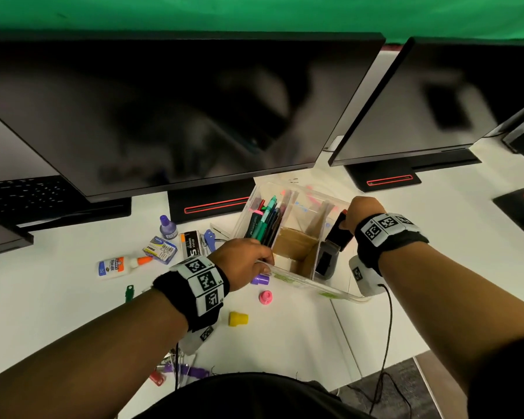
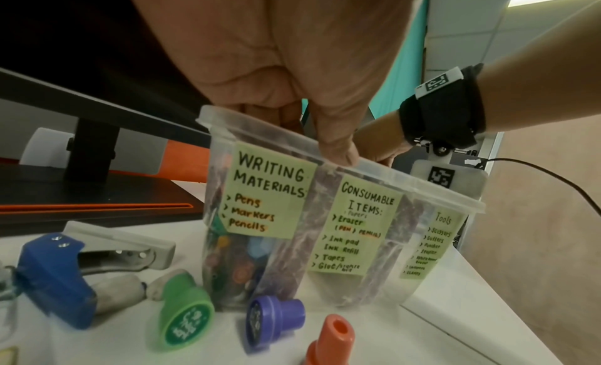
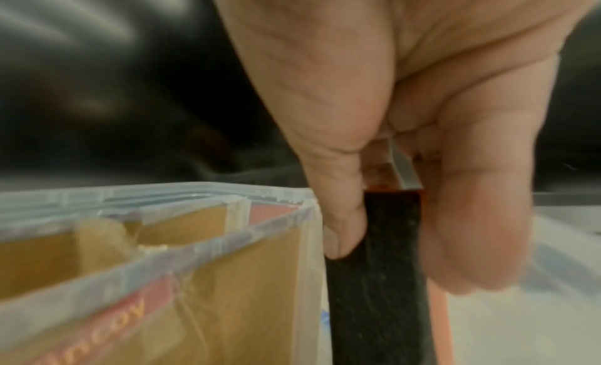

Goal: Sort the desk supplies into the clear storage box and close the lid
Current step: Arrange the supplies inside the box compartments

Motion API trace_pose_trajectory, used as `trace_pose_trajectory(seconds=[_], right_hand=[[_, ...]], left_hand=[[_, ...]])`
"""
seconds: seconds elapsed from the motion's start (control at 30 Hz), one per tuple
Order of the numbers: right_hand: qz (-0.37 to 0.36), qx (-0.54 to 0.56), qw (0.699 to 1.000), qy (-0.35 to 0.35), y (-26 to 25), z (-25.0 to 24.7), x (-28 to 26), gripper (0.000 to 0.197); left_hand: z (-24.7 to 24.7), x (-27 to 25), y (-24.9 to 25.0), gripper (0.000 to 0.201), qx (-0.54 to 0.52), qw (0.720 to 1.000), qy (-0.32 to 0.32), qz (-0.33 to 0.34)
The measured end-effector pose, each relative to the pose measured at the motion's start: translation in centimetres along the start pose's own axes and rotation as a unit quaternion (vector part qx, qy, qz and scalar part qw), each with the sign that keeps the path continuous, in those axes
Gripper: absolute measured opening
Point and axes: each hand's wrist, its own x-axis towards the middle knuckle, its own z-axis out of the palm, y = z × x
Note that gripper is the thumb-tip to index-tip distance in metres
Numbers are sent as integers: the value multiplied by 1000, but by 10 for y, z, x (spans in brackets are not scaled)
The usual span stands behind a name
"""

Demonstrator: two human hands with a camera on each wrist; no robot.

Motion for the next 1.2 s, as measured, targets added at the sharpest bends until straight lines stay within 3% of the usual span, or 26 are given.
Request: trace_pose_trajectory(seconds=[0.13, 0.53, 0.6, 0.7, 0.8, 0.9, 1.0, 1.2], right_hand=[[-22, 17, 998, -48, -6, 12, 7, 29], [-30, 13, 998, -49, -3, 16, 17, 25], [-30, -3, 999, -16, -3, 12, 14, 29], [-48, -36, 997, 51, -9, -5, 3, 30], [-94, -25, 990, 102, -34, -25, -25, 33], [-179, 49, 978, 91, -75, -29, -67, 30], [-271, 103, 957, 29, -120, -7, -104, 25], [-405, 0, 910, -89, -193, 73, -127, 34]], left_hand=[[0, 0, 0, 23, -1, 1000, -1, -4], [2, -2, -1, 25, -4, 1000, -9, -3], [1, -7, -2, 27, -38, 999, 18, -1], [-7, -16, -10, 24, -79, 990, 116, -13], [-15, -27, -35, 20, -63, 981, 181, -38], [-16, -40, -74, 20, -26, 977, 179, -111], [-11, -51, -115, 24, 16, 973, 126, -193], [5, -86, -160, 39, 39, 949, 91, -300]])
